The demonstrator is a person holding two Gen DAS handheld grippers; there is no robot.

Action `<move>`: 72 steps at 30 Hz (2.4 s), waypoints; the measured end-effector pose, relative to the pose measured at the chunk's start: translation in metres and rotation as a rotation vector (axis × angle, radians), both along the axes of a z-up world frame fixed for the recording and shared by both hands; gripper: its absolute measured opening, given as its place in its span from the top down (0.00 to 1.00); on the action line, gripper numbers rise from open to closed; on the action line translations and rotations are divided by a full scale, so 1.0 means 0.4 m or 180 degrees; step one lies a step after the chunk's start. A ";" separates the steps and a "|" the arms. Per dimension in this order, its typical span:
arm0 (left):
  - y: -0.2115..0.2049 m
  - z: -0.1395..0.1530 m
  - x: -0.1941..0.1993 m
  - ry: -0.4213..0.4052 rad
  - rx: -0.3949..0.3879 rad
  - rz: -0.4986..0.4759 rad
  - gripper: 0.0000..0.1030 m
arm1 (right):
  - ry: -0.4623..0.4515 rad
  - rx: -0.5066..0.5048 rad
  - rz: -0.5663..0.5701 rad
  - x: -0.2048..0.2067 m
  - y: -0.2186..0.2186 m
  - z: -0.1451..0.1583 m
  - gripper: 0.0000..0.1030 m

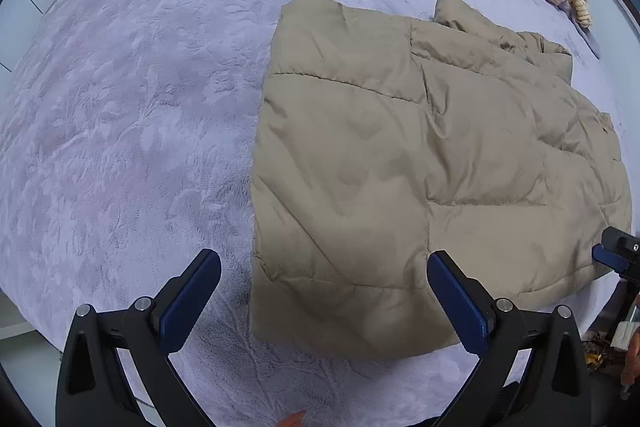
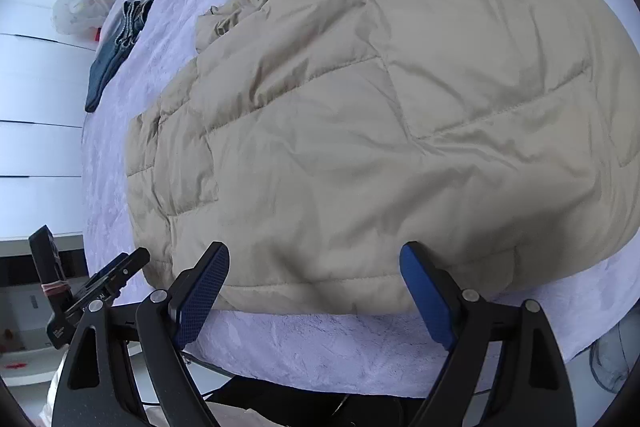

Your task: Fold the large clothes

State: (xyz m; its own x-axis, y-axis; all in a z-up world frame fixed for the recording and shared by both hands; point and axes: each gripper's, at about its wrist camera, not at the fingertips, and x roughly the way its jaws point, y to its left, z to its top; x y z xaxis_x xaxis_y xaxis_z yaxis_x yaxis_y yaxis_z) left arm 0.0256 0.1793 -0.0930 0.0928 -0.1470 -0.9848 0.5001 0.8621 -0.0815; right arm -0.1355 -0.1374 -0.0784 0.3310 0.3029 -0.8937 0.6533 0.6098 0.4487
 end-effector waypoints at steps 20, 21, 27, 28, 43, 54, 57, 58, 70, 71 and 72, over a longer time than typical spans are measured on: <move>0.081 -0.168 0.266 0.1413 -0.1495 -0.0097 0.00 | 0.0345 0.0034 0.0074 0.087 0.039 -0.068 0.13; 0.068 -0.177 0.260 0.1493 -0.1553 -0.0147 0.00 | 0.0364 0.0031 0.0073 0.090 0.039 -0.070 0.13; -0.061 -0.207 0.226 0.1811 -0.1685 -0.0631 0.00 | 0.0454 -0.0031 0.0095 0.098 0.046 -0.081 0.13; -0.078 -0.213 0.222 0.1844 -0.1665 -0.0682 0.00 | 0.0466 -0.0041 0.0097 0.099 0.046 -0.081 0.13; -0.076 -0.159 0.183 0.2124 -0.1856 -0.0826 0.67 | 0.0340 -0.0121 0.0030 0.103 0.042 -0.028 0.13; -0.121 0.080 0.092 0.1814 -0.1914 -0.0962 0.67 | -0.0096 -0.0210 -0.0321 0.109 -0.062 -0.034 0.95; -0.155 0.147 0.051 0.1701 -0.1864 -0.0893 0.67 | -0.0191 -0.0137 -0.0146 0.136 -0.066 -0.064 0.95; -0.168 0.164 0.038 0.1687 -0.1854 -0.0858 0.67 | -0.0202 -0.0074 -0.0079 0.148 -0.071 -0.083 0.95; -0.451 0.264 -0.141 0.1587 -0.1567 -0.1010 0.67 | -0.0322 0.0627 -0.0087 0.110 -0.176 -0.178 1.00; -0.469 0.266 -0.151 0.1587 -0.1539 -0.1066 0.67 | -0.0380 0.0658 -0.0150 0.080 -0.195 -0.164 1.00; -0.487 0.268 -0.163 0.1586 -0.1507 -0.1133 0.65 | -0.0428 0.0667 -0.0208 0.048 -0.212 -0.149 1.00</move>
